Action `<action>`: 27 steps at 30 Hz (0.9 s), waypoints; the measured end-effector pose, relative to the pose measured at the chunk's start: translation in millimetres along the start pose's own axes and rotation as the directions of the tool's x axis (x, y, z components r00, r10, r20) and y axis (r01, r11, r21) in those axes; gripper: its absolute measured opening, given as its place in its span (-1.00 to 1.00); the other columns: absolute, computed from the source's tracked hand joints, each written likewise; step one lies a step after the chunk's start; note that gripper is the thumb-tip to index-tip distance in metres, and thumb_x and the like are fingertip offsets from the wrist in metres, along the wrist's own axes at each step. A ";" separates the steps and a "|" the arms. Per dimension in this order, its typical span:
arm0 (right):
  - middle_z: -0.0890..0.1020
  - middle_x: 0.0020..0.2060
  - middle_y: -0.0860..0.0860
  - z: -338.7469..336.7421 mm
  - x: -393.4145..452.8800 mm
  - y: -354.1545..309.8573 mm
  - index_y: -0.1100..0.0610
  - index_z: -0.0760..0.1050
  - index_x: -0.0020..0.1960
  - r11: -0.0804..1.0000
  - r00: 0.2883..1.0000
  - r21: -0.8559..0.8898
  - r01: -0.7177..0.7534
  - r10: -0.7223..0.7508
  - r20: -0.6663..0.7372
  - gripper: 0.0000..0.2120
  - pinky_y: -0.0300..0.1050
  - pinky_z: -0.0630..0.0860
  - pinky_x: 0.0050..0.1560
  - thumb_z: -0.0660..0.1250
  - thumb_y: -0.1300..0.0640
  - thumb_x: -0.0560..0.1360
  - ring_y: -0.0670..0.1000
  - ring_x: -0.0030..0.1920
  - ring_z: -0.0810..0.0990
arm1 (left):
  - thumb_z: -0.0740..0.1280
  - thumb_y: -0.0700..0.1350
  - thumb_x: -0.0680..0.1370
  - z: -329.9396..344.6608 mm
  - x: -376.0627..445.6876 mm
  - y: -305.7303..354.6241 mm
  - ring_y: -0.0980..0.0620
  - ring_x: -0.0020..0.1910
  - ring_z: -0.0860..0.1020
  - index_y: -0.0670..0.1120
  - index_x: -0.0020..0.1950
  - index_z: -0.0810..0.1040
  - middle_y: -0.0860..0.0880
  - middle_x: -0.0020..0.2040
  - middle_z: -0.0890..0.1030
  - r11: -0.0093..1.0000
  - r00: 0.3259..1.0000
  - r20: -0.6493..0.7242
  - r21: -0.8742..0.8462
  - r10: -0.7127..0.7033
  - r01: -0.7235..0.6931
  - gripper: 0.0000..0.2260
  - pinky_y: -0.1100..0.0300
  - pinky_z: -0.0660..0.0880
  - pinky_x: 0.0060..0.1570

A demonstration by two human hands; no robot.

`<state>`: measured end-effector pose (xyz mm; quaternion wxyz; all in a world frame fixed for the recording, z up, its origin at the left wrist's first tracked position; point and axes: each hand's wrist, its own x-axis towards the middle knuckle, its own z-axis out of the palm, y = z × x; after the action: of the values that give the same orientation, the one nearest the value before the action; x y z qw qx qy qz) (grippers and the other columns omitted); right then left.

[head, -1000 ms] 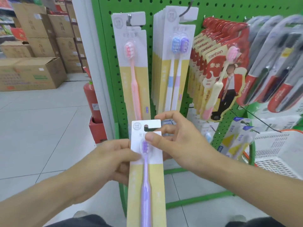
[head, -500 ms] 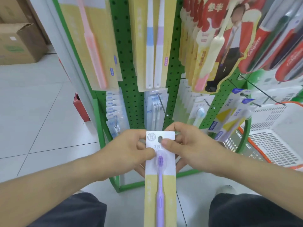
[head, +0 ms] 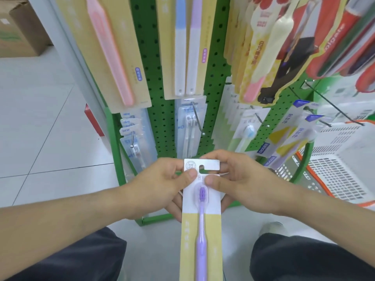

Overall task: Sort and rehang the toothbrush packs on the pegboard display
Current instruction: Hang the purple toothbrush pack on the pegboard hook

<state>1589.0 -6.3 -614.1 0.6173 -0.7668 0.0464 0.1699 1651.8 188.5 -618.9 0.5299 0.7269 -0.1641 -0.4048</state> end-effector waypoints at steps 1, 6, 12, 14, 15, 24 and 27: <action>0.69 0.00 0.21 -0.5 -0.5 0.8 0.20 0.48 0.26 1.000 1.000 -0.007 0.005 -0.005 0.010 -0.78 0.16 0.70 -0.18 0.30 0.32 0.63 0.22 -0.05 0.73 | 0.19 -0.08 0.70 0.4 0.2 -0.7 -0.21 -0.27 0.70 -0.05 0.21 0.57 -0.25 -0.09 0.72 1.000 1.000 0.006 -0.002 0.006 -0.006 -0.80 0.02 0.68 -0.32; 0.67 -0.01 0.23 -3.8 -1.3 2.6 0.12 0.47 0.28 1.000 1.000 -0.005 0.000 -0.001 -0.018 -0.68 0.25 0.69 -0.15 0.35 0.36 0.58 0.22 -0.07 0.72 | 0.19 -0.09 0.69 1.3 0.6 -3.9 -0.29 -0.21 0.70 -0.10 0.25 0.57 -0.23 -0.08 0.73 1.000 1.000 -0.022 -0.023 0.014 -0.015 -0.78 0.07 0.67 -0.32; 0.64 -0.20 0.25 5.3 -1.6 5.4 0.14 0.53 0.14 0.996 0.991 0.009 -0.086 0.086 -0.106 -0.85 0.05 0.67 -0.37 0.39 0.26 0.58 0.11 -0.28 0.66 | 0.21 -0.10 0.70 -4.0 2.5 0.9 -0.27 -0.08 0.71 -0.15 0.26 0.57 -0.21 -0.01 0.73 0.984 0.993 -0.111 -0.178 -0.040 0.020 -0.77 0.00 0.69 -0.17; 0.63 -0.28 0.16 5.9 0.0 6.4 0.22 0.51 0.10 0.996 0.986 0.009 -0.088 0.088 -0.143 -0.89 0.02 0.65 -0.41 0.37 0.28 0.59 0.09 -0.32 0.64 | 0.22 -0.14 0.70 -3.9 3.3 0.9 -0.27 0.01 0.69 -0.12 0.23 0.60 -0.18 0.02 0.73 0.988 0.996 -0.054 -0.141 -0.071 0.063 -0.80 -0.03 0.69 -0.08; 0.64 -0.28 0.14 5.5 0.8 6.4 0.26 0.49 0.10 0.996 0.983 0.026 -0.091 0.094 -0.159 -0.89 0.04 0.65 -0.42 0.35 0.30 0.59 0.10 -0.33 0.64 | 0.24 -0.18 0.69 -3.3 2.9 0.2 -0.26 0.02 0.69 -0.14 0.20 0.60 -0.19 0.03 0.73 0.990 0.996 -0.019 -0.109 -0.092 0.089 -0.82 -0.03 0.68 -0.06; 0.68 0.00 0.21 10.6 -1.7 6.9 0.15 0.43 0.21 0.988 0.985 -0.024 -0.152 0.149 -0.083 -0.72 0.08 0.70 -0.27 0.38 0.32 0.56 0.11 -0.15 0.74 | 0.34 -0.28 0.60 5.6 0.7 -12.1 -0.18 -0.13 0.70 -0.19 0.18 0.58 -0.20 -0.09 0.73 0.997 0.997 0.018 0.010 -0.081 0.081 -0.84 0.04 0.67 -0.19; 0.67 0.02 0.14 12.9 -0.1 9.0 0.09 0.44 0.23 0.991 0.986 -0.040 -0.128 0.123 -0.109 -0.68 0.07 0.69 -0.28 0.40 0.32 0.54 0.08 -0.12 0.74 | 0.34 -0.25 0.61 6.9 1.7 -11.7 -0.11 -0.19 0.70 -0.14 0.16 0.60 -0.16 -0.12 0.74 0.997 0.997 -0.012 0.028 -0.070 0.070 -0.86 0.09 0.65 -0.25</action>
<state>1583.7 4.0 -624.8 0.5840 -0.7845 0.1234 0.1682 1645.3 187.5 -631.0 0.5059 0.7419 -0.1414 -0.4167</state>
